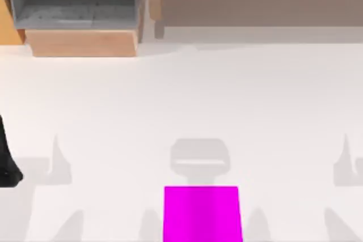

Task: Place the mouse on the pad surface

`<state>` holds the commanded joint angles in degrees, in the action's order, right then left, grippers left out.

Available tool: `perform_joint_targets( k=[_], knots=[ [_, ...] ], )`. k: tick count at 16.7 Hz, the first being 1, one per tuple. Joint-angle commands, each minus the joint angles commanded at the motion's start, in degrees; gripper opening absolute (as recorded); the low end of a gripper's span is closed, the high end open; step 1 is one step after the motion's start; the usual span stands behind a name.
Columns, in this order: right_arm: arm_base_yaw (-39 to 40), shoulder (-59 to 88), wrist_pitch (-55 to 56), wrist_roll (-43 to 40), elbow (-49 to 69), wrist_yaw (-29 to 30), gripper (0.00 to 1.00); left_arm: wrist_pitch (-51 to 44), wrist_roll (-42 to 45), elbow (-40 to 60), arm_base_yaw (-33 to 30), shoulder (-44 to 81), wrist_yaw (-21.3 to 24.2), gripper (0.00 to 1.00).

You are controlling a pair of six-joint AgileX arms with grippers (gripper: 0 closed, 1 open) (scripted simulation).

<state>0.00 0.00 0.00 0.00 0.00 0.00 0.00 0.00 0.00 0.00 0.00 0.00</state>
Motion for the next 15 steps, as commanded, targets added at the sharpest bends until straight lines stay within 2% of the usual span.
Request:
perform_joint_targets(
  k=[4,7,15],
  knots=[
    [0.0,1.6,-1.1,0.0,0.9,0.2,1.0,0.0,0.0,0.0,0.0,0.0,0.0,1.0],
    [-0.2,8.3,-6.0,0.3,4.8,0.6,1.0,0.0,0.0,0.0,0.0,0.0,0.0,1.0],
    [-1.3,47.2,-31.9,2.0,26.7,1.1,1.0,0.0,0.0,0.0,0.0,0.0,0.0,1.0]
  ],
)
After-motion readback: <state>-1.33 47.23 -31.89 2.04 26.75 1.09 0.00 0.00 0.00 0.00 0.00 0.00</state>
